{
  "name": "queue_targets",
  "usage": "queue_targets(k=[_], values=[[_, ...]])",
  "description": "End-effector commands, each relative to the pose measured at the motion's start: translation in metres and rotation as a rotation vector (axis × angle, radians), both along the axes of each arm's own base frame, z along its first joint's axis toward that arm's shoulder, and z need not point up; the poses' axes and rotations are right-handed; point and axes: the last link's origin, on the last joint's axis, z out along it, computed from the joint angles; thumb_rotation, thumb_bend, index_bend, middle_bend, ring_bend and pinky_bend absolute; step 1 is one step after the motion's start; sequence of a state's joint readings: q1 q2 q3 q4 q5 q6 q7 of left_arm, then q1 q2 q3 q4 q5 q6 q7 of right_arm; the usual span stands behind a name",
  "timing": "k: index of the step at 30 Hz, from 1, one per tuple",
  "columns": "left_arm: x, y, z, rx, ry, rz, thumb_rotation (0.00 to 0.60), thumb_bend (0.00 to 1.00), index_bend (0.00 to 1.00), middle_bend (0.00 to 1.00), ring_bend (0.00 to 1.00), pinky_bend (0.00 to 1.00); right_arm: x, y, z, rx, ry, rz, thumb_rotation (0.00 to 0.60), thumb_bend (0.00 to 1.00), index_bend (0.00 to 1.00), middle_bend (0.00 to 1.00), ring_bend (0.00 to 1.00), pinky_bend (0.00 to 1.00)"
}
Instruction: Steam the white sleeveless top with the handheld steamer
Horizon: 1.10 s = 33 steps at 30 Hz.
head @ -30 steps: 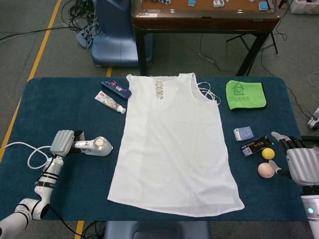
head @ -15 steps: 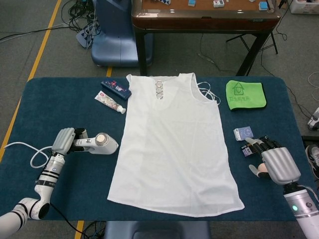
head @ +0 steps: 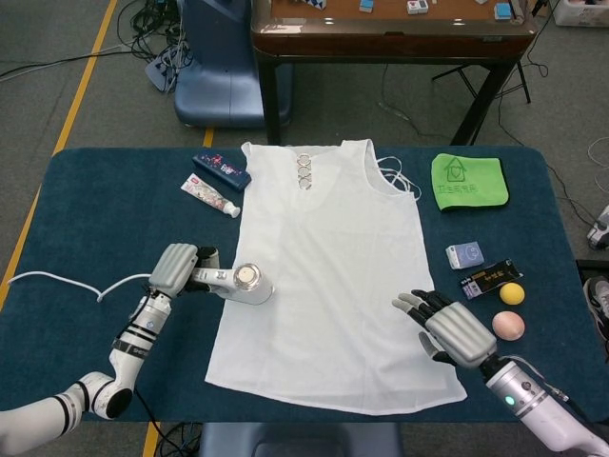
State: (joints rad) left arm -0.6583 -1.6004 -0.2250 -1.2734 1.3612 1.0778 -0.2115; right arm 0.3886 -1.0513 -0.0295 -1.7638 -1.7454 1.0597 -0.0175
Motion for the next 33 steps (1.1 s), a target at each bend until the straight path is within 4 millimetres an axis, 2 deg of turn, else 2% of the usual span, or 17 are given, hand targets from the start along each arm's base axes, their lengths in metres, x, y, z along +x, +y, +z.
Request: queue_targets(k=[1, 7, 15, 21, 27, 33], values=[[0.016, 0.002, -0.015, -0.025, -0.005, -0.017, 0.6, 0.19, 0.84, 0.87, 0.73, 0.73, 0.0, 0.002, -0.018, 0.074, -0.017, 0.019, 0.6, 0.71, 0.0, 0.04, 0.01, 0.05], [0.035, 0.004, -0.045, -0.069, 0.038, -0.049, 0.6, 0.19, 0.84, 0.87, 0.73, 0.73, -0.001, 0.003, -0.039, 0.127, -0.035, 0.039, 0.564, 0.7, 0.0, 0.04, 0.0, 0.01], [0.048, 0.013, -0.075, -0.106, 0.051, -0.035, 0.6, 0.19, 0.84, 0.87, 0.73, 0.73, -0.006, 0.006, -0.064, 0.202, -0.042, 0.005, 0.562, 0.66, 0.0, 0.05, 0.0, 0.01], [0.044, 0.019, -0.085, -0.105, 0.057, -0.016, 0.6, 0.19, 0.84, 0.87, 0.73, 0.73, -0.011, 0.006, -0.074, 0.23, -0.025, -0.014, 0.563, 0.66, 0.0, 0.05, 0.0, 0.01], [0.038, 0.022, -0.086, -0.094, 0.051, -0.004, 0.6, 0.19, 0.84, 0.87, 0.73, 0.73, -0.014, 0.002, -0.086, 0.253, -0.009, -0.019, 0.562, 0.66, 0.0, 0.06, 0.0, 0.01], [0.041, 0.019, -0.091, -0.096, 0.059, -0.021, 0.6, 0.19, 0.84, 0.87, 0.73, 0.73, -0.018, 0.001, -0.096, 0.268, 0.016, -0.021, 0.563, 0.59, 0.0, 0.06, 0.0, 0.01]])
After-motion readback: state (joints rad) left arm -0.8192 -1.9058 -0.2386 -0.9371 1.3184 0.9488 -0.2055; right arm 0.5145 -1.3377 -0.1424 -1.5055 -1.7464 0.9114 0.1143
